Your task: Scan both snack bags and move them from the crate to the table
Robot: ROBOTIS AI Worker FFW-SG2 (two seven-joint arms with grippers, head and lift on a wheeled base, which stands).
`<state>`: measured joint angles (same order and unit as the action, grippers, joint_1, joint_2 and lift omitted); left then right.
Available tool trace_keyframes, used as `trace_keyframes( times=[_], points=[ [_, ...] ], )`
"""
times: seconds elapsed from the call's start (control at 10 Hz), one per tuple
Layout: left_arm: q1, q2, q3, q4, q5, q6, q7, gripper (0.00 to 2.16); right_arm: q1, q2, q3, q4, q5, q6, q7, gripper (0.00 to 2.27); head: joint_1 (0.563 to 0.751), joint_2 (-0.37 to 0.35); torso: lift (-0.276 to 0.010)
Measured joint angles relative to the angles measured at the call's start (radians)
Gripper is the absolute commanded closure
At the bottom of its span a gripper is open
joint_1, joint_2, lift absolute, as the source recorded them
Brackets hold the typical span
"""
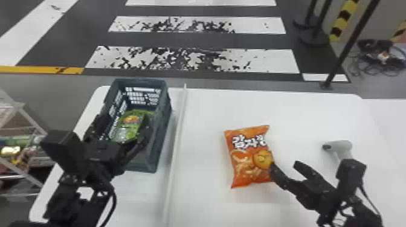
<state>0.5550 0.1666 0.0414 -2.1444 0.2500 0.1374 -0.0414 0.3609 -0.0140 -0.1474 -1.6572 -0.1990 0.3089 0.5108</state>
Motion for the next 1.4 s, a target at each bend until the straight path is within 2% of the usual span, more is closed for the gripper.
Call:
trace_keyframes(
  times=[0.2,0.4,0.5,0.7,0.8,1.2,1.4],
  points=[
    [0.0,-0.012,0.0,0.01,-0.001,-0.003,-0.005,0.09,-0.027,-0.02,0.027,0.014,0.033,0.082,0.017,0.12,0.695,0.076,-0.037],
    [0.009,-0.013,0.013,0.016,-0.001,-0.01,-0.005,0.09,-0.041,-0.027,0.039,0.029,0.05,0.091,0.029,0.4,0.695,0.09,-0.037],
    [0.012,-0.013,0.017,0.017,0.0,-0.012,-0.005,0.09,-0.052,-0.028,0.041,0.046,0.053,0.092,0.031,0.45,0.695,0.098,-0.037],
    [0.017,-0.013,0.02,0.029,0.001,-0.018,-0.006,0.09,-0.062,-0.03,0.041,0.06,0.07,0.099,0.039,2.17,0.695,0.101,-0.037],
    [0.021,-0.013,0.023,0.031,0.003,-0.022,-0.006,0.09,-0.064,-0.031,0.04,0.06,0.08,0.106,0.039,2.25,0.695,0.101,-0.037],
    [0.024,-0.015,0.022,0.03,0.008,-0.025,-0.006,0.09,-0.057,-0.035,0.036,0.042,0.117,0.1,0.104,2.25,0.695,0.107,-0.037],
    [0.028,-0.015,0.023,0.032,0.009,-0.026,-0.006,0.09,-0.035,-0.031,0.028,-0.01,0.117,0.082,0.064,2.25,0.695,0.095,-0.037]
  ],
)
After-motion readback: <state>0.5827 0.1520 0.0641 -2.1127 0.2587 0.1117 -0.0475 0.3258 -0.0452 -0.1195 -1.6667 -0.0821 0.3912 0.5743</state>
